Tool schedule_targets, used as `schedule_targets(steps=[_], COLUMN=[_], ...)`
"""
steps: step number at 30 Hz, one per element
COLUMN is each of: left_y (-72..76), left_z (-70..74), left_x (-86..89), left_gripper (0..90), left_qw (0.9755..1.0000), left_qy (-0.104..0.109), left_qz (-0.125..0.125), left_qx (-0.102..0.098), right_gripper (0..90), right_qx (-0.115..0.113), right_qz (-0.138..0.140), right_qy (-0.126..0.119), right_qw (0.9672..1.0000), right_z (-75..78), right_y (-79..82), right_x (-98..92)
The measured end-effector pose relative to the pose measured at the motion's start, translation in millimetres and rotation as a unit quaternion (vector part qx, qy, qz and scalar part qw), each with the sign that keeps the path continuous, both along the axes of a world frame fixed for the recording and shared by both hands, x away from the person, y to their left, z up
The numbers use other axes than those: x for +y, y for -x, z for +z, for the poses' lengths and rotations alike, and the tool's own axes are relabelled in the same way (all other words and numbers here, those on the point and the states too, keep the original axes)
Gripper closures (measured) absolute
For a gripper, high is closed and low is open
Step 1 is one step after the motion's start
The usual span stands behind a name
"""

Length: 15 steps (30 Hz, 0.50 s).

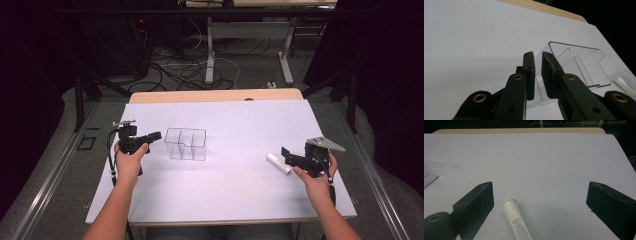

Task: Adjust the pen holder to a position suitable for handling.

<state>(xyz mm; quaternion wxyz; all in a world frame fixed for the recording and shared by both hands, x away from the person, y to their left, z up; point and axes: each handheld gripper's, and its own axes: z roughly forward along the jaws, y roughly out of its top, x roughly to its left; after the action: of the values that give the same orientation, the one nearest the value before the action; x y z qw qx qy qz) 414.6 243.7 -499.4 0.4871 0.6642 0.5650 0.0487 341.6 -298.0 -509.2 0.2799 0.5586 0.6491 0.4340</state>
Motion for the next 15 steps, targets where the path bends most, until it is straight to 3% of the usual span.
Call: schedule_targets(steps=[6, 11, 15], left_y=[-3.0, -5.1, -4.8], left_z=[-4.3, -7.3, -8.5], left_x=[-5.0, -8.7, -10.1], left_gripper=[89.6, 90.0, 90.0], left_qw=[0.9997, 0.999, 0.9992], left_qy=[0.005, 0.001, 0.001], left_qz=[-0.022, -0.043, -0.038], left_qx=[0.012, 0.01, 0.012], right_gripper=[7.2, 7.3, 7.4], right_qx=[0.003, 0.004, 0.001], right_qz=[0.001, 0.001, 0.002], right_qy=[0.001, 0.0, -0.002], right_qw=[1.0, 1.0, 1.0], right_z=[-0.5, -0.8, -1.7], right_y=[-0.5, -0.5, -1.1], right_x=[-0.5, -0.6, -0.5])
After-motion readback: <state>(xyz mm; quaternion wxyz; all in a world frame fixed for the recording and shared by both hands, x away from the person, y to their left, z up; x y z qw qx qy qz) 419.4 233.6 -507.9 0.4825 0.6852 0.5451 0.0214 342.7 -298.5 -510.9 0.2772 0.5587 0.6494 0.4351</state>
